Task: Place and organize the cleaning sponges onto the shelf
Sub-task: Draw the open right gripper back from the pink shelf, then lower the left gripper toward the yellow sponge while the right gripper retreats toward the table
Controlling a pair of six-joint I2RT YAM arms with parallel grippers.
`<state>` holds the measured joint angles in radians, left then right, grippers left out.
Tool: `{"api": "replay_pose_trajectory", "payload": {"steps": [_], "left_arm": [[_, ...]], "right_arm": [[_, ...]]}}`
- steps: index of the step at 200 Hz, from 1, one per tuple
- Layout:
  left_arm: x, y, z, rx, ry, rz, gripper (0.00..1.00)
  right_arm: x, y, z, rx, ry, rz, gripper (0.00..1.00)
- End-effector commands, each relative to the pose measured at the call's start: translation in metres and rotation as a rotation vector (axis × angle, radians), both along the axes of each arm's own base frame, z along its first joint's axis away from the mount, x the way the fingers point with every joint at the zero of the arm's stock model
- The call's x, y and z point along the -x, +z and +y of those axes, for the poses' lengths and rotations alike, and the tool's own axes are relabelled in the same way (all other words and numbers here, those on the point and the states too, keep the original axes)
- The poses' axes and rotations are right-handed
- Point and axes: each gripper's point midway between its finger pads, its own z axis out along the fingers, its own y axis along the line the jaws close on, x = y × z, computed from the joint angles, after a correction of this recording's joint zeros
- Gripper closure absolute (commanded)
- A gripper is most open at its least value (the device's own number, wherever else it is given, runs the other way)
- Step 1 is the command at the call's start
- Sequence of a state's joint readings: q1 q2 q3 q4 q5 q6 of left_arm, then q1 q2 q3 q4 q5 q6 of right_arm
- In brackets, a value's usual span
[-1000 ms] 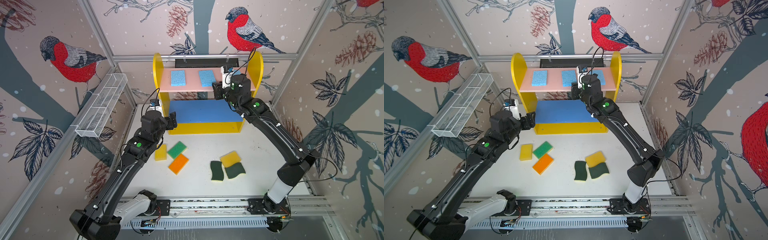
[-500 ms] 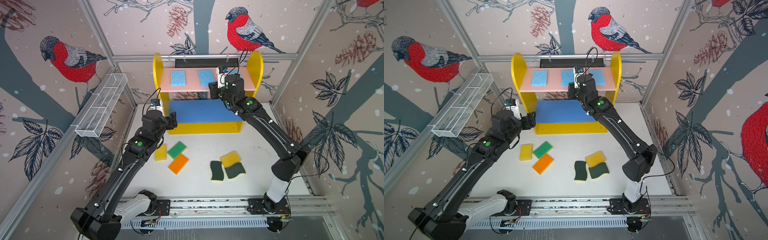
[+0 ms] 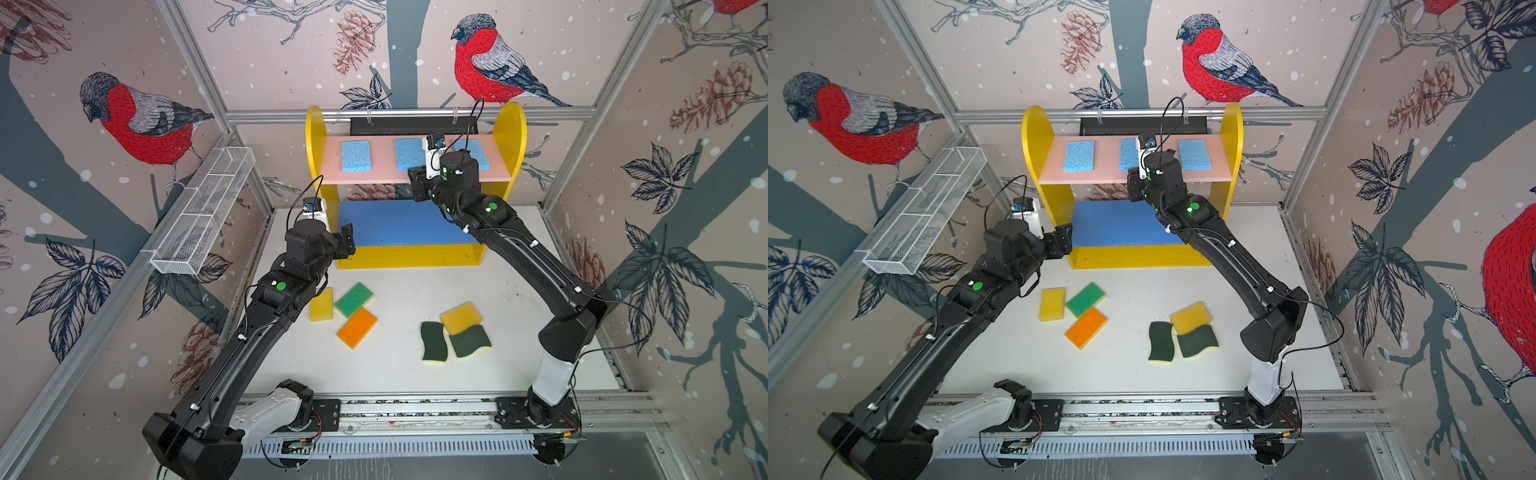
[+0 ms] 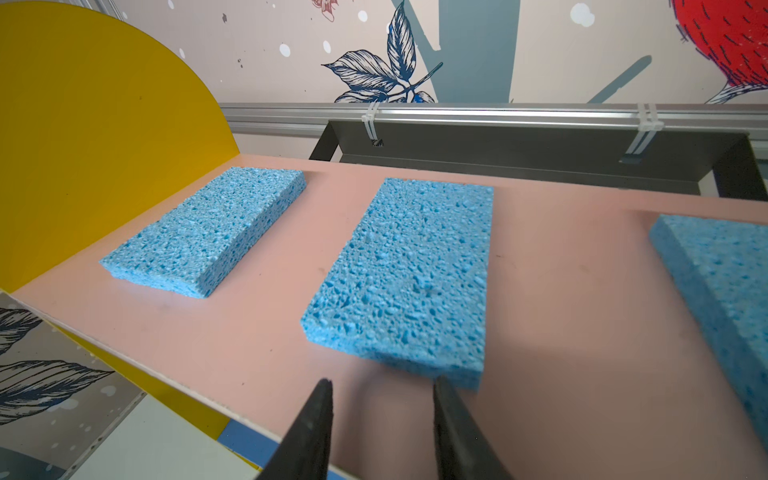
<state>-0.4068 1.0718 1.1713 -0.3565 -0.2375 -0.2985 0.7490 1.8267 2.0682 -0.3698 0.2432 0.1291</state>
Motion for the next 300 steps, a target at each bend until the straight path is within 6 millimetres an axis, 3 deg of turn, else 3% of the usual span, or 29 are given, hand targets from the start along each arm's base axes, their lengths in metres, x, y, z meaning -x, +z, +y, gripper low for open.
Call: {"api": "replay_pose_trajectory", "payload": {"steps": [1,29,57,113,151,180,183,208,236,278,300], "left_arm": [[0.0,0.009,0.0,0.007,-0.004,-0.027,0.2],[0.002,0.003,0.002,-0.009,0.002,-0.01,0.19],[0.004,-0.009,0.005,-0.017,0.016,0.019,0.19],[0.015,-0.041,0.016,-0.053,0.055,0.113,0.2],[0.027,-0.073,0.022,-0.068,0.074,0.208,0.2],[0.031,-0.086,0.023,-0.072,0.077,0.251,0.2],[0.031,-0.087,0.023,-0.074,0.077,0.255,0.2],[0.031,-0.095,0.022,-0.084,0.072,0.287,0.2],[0.031,-0.111,0.018,-0.072,0.067,0.329,0.21],[0.031,-0.122,0.012,-0.042,0.054,0.369,0.21],[0.036,-0.143,0.016,-0.052,0.074,0.418,0.21]], "right_arm": [[0.004,0.006,-0.011,0.019,-0.044,-0.015,0.6],[0.017,0.018,-0.024,0.008,-0.056,-0.039,0.59],[0.029,0.024,-0.042,0.027,-0.078,-0.05,0.51],[0.057,0.007,-0.084,0.043,-0.146,-0.022,0.42],[0.071,-0.035,-0.123,0.052,-0.21,0.062,0.4],[0.076,-0.093,-0.155,0.046,-0.27,0.185,0.37],[0.08,-0.09,-0.162,0.029,-0.276,0.183,0.37],[0.086,-0.128,-0.186,-0.018,-0.31,0.278,0.36],[0.093,-0.151,-0.204,-0.054,-0.344,0.315,0.34],[0.092,-0.189,-0.215,-0.086,-0.353,0.384,0.3],[0.088,-0.209,-0.22,-0.088,-0.368,0.42,0.26]]}}
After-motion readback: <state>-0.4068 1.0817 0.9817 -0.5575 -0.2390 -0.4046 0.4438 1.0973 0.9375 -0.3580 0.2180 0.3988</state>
